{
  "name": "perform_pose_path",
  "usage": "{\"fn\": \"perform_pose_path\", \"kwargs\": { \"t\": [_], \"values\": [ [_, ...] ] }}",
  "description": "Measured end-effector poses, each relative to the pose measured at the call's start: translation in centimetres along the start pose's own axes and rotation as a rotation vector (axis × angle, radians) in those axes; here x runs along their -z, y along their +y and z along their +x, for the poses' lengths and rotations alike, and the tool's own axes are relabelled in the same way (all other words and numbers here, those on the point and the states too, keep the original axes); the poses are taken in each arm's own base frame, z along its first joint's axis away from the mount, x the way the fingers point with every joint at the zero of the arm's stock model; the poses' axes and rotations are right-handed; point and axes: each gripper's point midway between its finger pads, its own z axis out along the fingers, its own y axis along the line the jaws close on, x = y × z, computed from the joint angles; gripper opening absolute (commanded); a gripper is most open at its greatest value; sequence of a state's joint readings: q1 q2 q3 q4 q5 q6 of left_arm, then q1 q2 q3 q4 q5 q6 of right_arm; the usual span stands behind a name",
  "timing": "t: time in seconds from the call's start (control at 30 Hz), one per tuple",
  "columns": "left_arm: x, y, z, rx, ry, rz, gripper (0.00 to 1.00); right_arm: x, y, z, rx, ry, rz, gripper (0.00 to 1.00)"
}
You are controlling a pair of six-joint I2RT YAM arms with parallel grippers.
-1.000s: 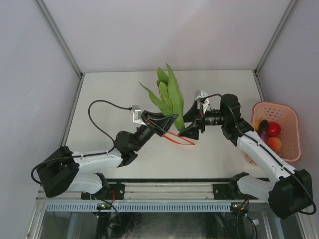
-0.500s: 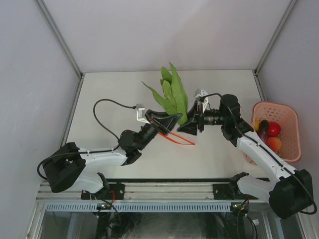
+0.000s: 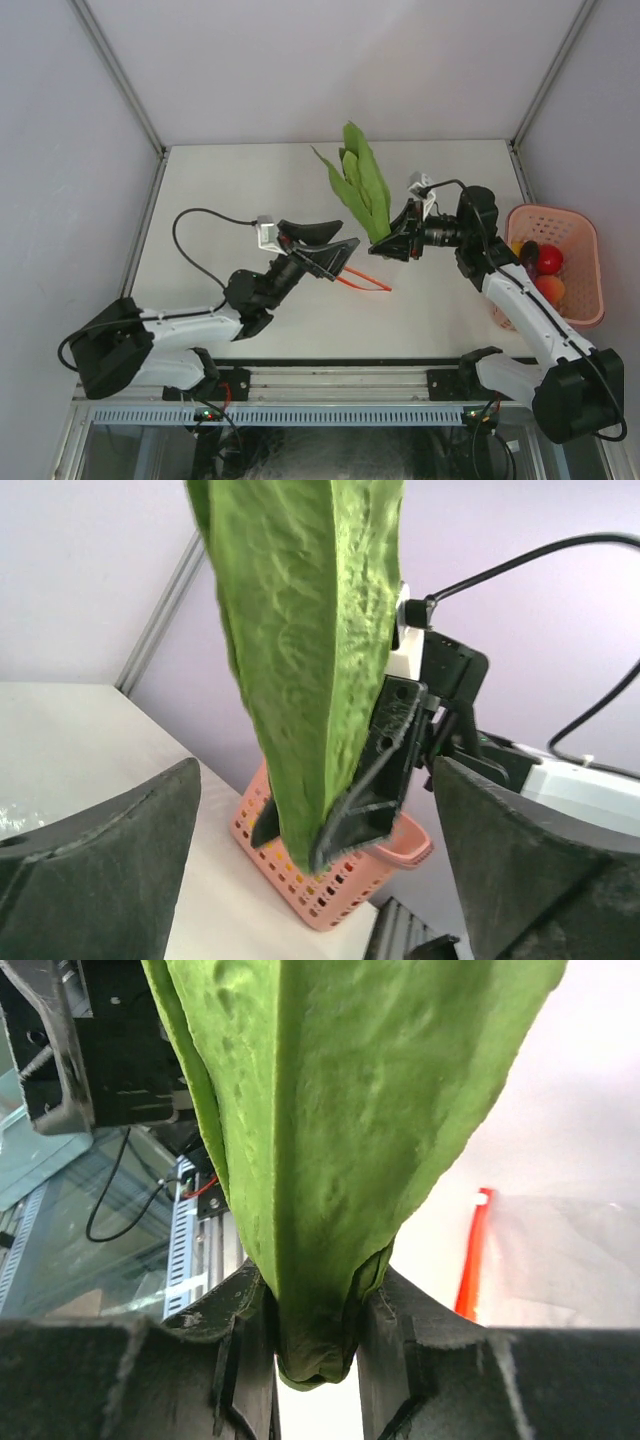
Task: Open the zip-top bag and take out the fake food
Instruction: Place the fake vegetable in the bin.
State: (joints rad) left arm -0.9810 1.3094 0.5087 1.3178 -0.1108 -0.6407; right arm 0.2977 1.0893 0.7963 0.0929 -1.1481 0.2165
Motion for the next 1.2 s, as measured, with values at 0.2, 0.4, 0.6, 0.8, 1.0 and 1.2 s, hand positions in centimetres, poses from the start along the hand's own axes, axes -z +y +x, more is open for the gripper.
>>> {"fn": "perform_pose_path", "kwargs": {
  "t": [0.2,0.4,0.6,0.8,1.0,1.2],
  "values": [
    [3.7,0.3,-2.6,-0.015,-0.016,-0.035,1.00,2.9,-1.7,-0.6,0.024,-0.025,0.102,0.00],
    [7.9,1.3,-5.8,-0.058,0.027,-0.101,1.00,10.1,-4.0,-3.6,0.078,-0.075,0.381,0.00],
    [11.9,1.7,-6.9,-0.144,0.142,-0.163,1.00,24.5,-5.1,-5.5,0.109,-0.135,0.916,0.00],
    [14.2,3.3,-4.6,-0.165,0.306,-0.245,1.00,36.2,-3.9,-0.9,-0.058,-0.109,1.301,0.00],
    [15.1,5.1,-2.3,-0.138,0.406,-0.312,1.00,42.6,-2.9,3.8,-0.194,-0.046,1.433,0.01],
    [15.1,5.7,-1.5,-0.118,0.433,-0.332,1.00,42.6,-2.7,5.9,-0.211,0.060,1.425,0.04]
  ]
}}
